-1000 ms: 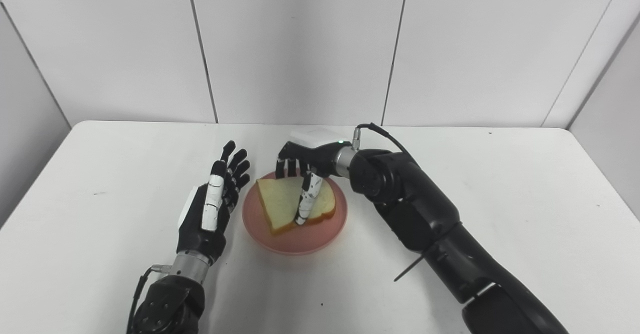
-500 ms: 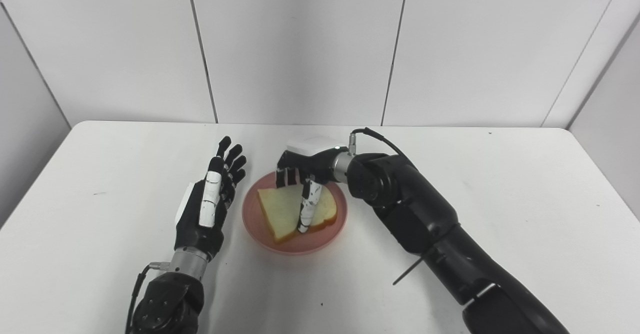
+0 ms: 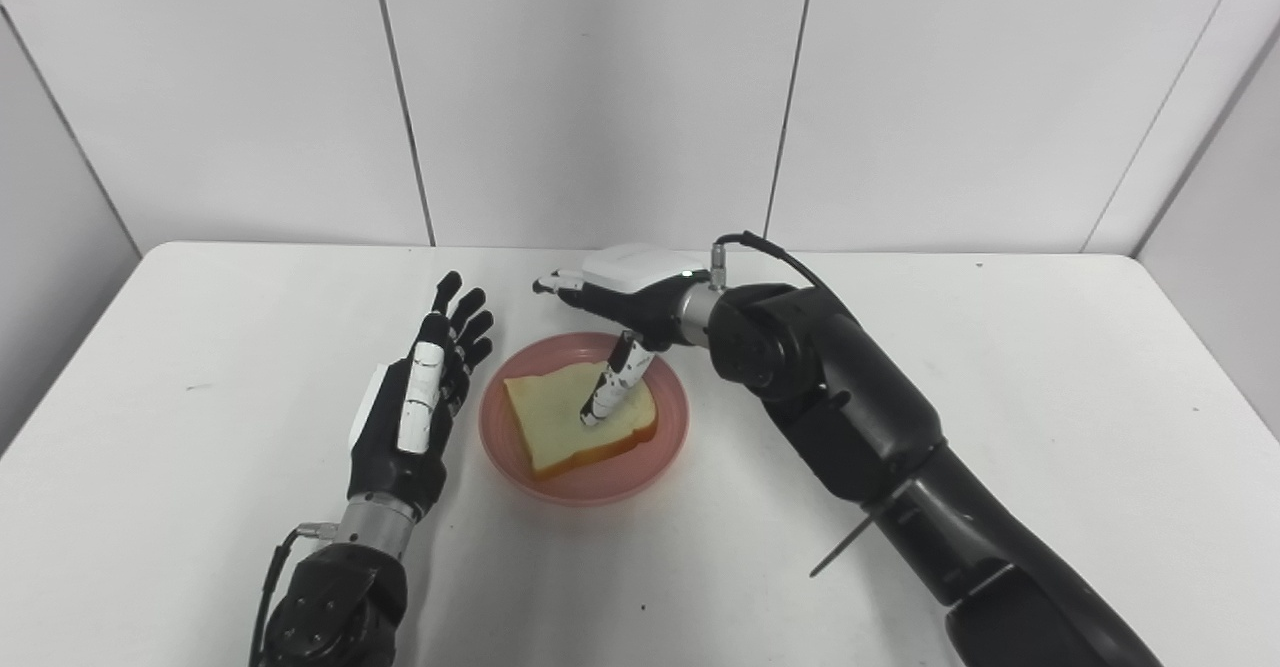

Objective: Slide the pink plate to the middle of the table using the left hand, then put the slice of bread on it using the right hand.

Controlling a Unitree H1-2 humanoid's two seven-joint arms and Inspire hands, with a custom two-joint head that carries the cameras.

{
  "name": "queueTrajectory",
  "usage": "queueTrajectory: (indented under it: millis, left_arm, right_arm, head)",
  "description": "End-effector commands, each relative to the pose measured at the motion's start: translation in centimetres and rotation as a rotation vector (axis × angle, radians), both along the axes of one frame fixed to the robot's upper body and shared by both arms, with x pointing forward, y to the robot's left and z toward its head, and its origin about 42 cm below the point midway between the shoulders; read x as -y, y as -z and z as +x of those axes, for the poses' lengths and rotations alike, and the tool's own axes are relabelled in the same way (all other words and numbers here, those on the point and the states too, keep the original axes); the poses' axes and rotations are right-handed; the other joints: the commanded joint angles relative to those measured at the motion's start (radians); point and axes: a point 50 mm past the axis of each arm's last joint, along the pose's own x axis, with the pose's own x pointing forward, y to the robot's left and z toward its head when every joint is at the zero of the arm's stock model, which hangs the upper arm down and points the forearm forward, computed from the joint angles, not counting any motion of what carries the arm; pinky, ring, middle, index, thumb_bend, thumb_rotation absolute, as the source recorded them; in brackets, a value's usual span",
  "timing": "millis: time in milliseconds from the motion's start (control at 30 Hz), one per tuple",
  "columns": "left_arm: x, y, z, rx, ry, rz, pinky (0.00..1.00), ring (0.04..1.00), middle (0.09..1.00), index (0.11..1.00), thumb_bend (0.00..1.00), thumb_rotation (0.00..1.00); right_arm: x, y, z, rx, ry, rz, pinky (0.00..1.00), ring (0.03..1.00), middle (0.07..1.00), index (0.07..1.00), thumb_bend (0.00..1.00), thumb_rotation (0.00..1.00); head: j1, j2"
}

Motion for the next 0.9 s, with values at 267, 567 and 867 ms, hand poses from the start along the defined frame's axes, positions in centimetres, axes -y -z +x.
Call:
queueTrajectory:
  millis: [267, 567, 867]
  left_arm:
    - [0.0, -1.8, 0.7, 0.086, 0.010, -0.011, 0.96, 0.952, 0.962, 0.966, 0.85, 0.95]
    - [-0.3, -1.6, 0.6, 0.090, -0.010, 0.002, 0.96, 0.950, 0.961, 0.971, 0.85, 0.96]
    - [-1.3, -0.9, 0.2, 0.106, -0.014, 0.028, 0.97, 0.965, 0.974, 0.979, 0.83, 0.96]
  right_arm:
    - [1.3, -5.4, -1.1, 0.077, -0.006, 0.092, 0.85, 1.000, 1.000, 0.978, 1.00, 0.23]
    - [5.5, -4.7, -3.7, 0.168, 0.065, 0.345, 0.81, 0.912, 0.943, 0.952, 1.00, 0.39]
    - [8.3, 2.9, -8.6, 0.058, 0.337, 0.882, 0.79, 0.902, 0.967, 0.998, 0.88, 0.83]
  head:
    - [-0.002, -0.006]
    - [-0.007, -0.022]
    - [-0.015, -0.053]
